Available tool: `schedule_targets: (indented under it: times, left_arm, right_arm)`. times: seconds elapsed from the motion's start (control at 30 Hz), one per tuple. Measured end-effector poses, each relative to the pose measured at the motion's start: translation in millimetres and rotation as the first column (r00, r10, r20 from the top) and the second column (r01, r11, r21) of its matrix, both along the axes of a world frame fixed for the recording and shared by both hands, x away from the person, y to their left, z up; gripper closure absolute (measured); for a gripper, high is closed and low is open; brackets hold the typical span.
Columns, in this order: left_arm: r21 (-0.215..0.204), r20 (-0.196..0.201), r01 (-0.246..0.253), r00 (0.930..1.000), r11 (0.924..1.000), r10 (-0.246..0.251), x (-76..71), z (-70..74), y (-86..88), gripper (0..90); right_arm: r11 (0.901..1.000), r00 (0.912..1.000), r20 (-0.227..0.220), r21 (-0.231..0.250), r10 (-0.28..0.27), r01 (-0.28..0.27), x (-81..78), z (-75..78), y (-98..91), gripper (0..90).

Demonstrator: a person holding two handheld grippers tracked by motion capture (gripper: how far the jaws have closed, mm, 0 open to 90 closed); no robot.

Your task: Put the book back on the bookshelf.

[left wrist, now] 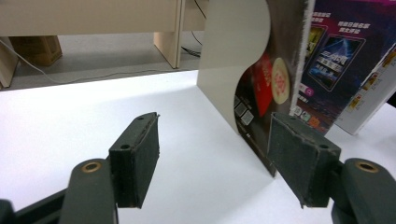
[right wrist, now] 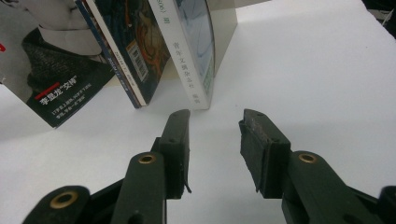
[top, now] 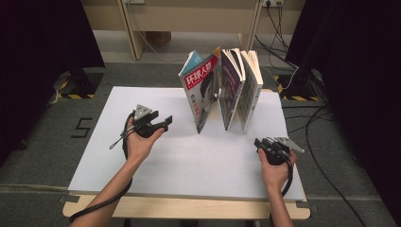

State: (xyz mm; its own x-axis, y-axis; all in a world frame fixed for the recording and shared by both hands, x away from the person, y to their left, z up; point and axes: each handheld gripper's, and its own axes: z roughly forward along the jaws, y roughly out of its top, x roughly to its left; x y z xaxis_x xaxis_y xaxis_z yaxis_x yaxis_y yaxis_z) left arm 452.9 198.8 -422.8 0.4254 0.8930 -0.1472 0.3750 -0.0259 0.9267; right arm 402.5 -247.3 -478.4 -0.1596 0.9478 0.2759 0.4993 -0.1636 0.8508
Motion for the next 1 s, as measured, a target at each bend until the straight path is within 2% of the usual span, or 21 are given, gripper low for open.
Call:
schedule_targets:
  times: [0.27, 0.5, 0.57, 0.6, 0.63, 0.73, 0.87, 1.0]
  left_arm:
    - [0.013, 0.003, -0.02, 0.9998, 0.9997, 0.019, -13.0, -9.2, 22.3, 33.5]
    - [-0.008, -0.004, -0.052, 0.9986, 0.9986, 0.052, -30.9, -21.8, 46.6, 33.5]
    - [-0.032, -0.013, -0.064, 0.9979, 0.9974, 0.063, -36.8, -25.8, 54.9, 33.4]
    - [-0.012, -0.001, -0.078, 0.9969, 0.9969, 0.078, -40.4, -27.0, 58.8, 33.3]
    - [0.007, 0.011, -0.088, 0.9961, 0.9961, 0.088, -43.5, -28.2, 63.1, 33.4]
    - [-0.027, -0.004, -0.112, 0.9937, 0.9933, 0.112, -50.5, -32.9, 77.5, 33.2]
    - [-0.033, 0.004, -0.156, 0.9878, 0.9873, 0.156, -58.3, -40.5, 93.1, 33.5]
    - [-0.024, -0.006, -0.184, 0.983, 0.9827, 0.184, -63.9, -50.3, 103.8, 33.4]
  right_arm:
    - [1.0, 1.0, -0.005, 0.0, -0.001, 0.001, -0.7, -0.2, -0.4, 62.9]
    - [1.0, 1.0, -0.002, -0.007, -0.001, 0.001, -1.4, -1.2, -1.4, 62.9]
    - [1.0, 1.0, -0.002, -0.009, -0.004, 0.004, -2.1, -0.8, -1.5, 62.9]
    - [0.9999, 0.9999, -0.007, 0.001, -0.011, 0.011, -2.8, -0.4, -0.6, 62.9]
    - [0.9999, 1.0, 0.0, -0.015, -0.006, 0.006, -2.5, -0.7, -2.0, 62.9]
    - [0.9999, 0.9999, -0.005, -0.005, -0.012, 0.012, -3.2, -0.3, -2.1, 62.8]
    - [0.9999, 0.9999, -0.007, -0.007, -0.013, 0.013, -3.0, -0.5, -2.1, 62.9]
    - [0.9999, 0.9999, -0.011, -0.008, -0.012, 0.012, -2.4, -1.7, -0.8, 62.8]
